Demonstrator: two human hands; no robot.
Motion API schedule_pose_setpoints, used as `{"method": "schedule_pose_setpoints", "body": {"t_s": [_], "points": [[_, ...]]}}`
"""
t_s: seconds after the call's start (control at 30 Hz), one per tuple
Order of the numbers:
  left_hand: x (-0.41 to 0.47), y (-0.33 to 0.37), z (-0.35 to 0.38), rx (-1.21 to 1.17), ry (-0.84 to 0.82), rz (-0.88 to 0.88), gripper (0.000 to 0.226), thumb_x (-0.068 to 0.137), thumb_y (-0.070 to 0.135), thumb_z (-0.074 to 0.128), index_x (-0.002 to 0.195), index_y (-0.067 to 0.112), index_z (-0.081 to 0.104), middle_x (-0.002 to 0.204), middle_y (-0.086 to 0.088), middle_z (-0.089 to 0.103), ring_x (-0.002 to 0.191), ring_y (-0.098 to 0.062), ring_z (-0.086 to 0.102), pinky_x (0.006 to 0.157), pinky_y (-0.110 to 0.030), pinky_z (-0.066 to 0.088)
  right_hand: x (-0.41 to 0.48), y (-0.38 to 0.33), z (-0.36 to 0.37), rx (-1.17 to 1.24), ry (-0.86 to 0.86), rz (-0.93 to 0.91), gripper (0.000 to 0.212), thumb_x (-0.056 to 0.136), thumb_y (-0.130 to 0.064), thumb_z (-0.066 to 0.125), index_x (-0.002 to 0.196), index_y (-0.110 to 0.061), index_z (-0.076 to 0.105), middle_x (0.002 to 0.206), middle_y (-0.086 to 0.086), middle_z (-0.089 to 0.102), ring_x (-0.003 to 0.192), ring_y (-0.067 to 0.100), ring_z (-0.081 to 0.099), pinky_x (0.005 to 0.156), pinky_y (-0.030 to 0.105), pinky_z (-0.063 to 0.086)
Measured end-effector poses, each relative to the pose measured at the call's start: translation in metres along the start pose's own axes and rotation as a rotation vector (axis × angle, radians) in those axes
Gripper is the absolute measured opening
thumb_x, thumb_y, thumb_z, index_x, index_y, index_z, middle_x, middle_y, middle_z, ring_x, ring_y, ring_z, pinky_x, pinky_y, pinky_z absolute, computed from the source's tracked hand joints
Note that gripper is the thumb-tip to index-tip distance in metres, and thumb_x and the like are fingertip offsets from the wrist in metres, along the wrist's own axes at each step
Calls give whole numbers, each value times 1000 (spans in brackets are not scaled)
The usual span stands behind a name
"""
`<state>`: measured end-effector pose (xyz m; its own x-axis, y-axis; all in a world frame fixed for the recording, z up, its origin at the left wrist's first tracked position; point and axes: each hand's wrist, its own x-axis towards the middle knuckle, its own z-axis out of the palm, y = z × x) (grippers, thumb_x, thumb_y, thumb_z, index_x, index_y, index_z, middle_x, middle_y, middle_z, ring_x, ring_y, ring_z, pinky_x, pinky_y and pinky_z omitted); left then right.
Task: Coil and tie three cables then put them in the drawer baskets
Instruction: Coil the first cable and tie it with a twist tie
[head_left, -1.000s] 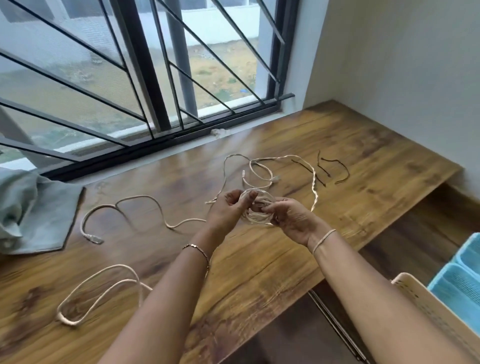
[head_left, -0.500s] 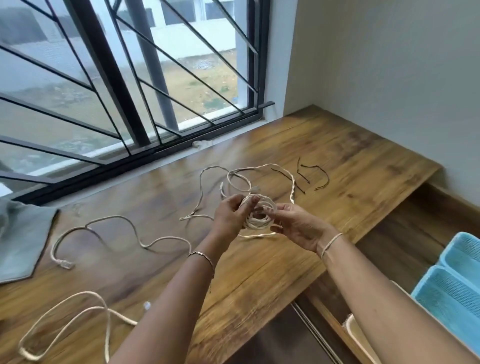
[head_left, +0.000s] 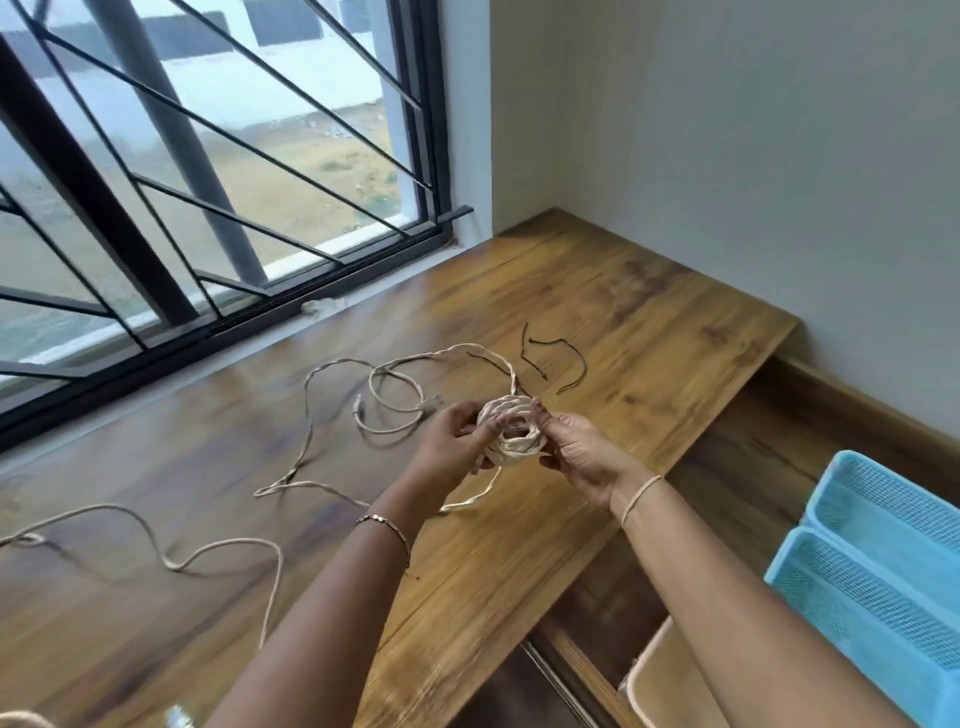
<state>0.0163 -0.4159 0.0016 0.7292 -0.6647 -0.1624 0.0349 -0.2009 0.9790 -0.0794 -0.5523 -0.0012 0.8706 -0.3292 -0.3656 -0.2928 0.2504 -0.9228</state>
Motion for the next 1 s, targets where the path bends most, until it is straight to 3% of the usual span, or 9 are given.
{"method": "schedule_pose_setpoints", "body": {"t_s": [0.1, 0.23, 0.4, 0.5, 0.67, 0.83, 0.93, 1.0], "points": [[9, 0, 13, 37, 55, 11, 22, 93, 14, 60, 114, 10, 63, 88, -3, 69, 56, 1, 60, 46, -14, 43, 5, -1, -11, -46, -17, 16, 33, 94, -42, 48, 102, -15, 66, 87, -3, 66, 76, 5, 54, 72, 25, 35], [20, -4, 24, 78, 149, 45, 24, 92, 11, 60, 116, 7, 64, 93, -5, 69, 64, -1, 60, 47, -12, 44, 14, -4, -22, -124, 2, 40, 31, 93, -42, 52, 106, -15, 58, 93, -2, 67, 80, 6, 57, 72, 27, 36], [34, -6, 26, 103, 200, 51, 25, 91, 15, 63, 115, 13, 66, 99, -3, 73, 83, -11, 69, 68, -25, 55, 26, -9, -33, -195, -23, 44, 53, 78, -58, 58, 108, -14, 61, 93, 1, 67, 84, 10, 58, 74, 28, 38], [40, -9, 27, 75, 228, 38, 26, 90, 12, 63, 116, 11, 66, 101, -4, 72, 89, -16, 70, 78, -34, 58, 33, -10, -38, -208, -20, 61, 48, 78, -56, 62, 103, -15, 64, 88, -2, 66, 78, 8, 57, 69, 25, 41], [44, -14, 27, 53, 245, 29, 24, 91, 10, 61, 115, 9, 66, 96, -6, 73, 78, -15, 71, 71, -37, 60, 40, -9, -39, -152, -62, 35, 43, 72, -49, 68, 94, -12, 64, 81, 3, 65, 70, 11, 59, 66, 23, 48], [49, -20, 24, 52, 280, -12, 24, 91, 12, 62, 114, 12, 67, 96, -7, 73, 82, -20, 71, 74, -39, 59, 48, -8, -44, -162, -46, 55, 50, 78, -57, 60, 95, -11, 62, 79, 2, 65, 66, 12, 58, 61, 24, 46], [48, -20, 23, 34, 278, -21, 24, 91, 11, 61, 115, 11, 66, 97, -8, 73, 77, -17, 71, 62, -28, 55, 57, -8, -44, -137, 77, 42, 43, 92, -51, 50, 92, -9, 63, 79, 4, 65, 55, 11, 53, 50, 19, 41], [47, -20, 22, 34, 277, -22, 24, 92, 9, 61, 115, 11, 65, 95, -7, 73, 72, -14, 70, 55, -21, 49, 67, -5, -44, -304, 235, -36, 27, 94, -36, 56, 87, -12, 65, 88, 5, 69, 58, 11, 56, 52, 19, 44]]}}
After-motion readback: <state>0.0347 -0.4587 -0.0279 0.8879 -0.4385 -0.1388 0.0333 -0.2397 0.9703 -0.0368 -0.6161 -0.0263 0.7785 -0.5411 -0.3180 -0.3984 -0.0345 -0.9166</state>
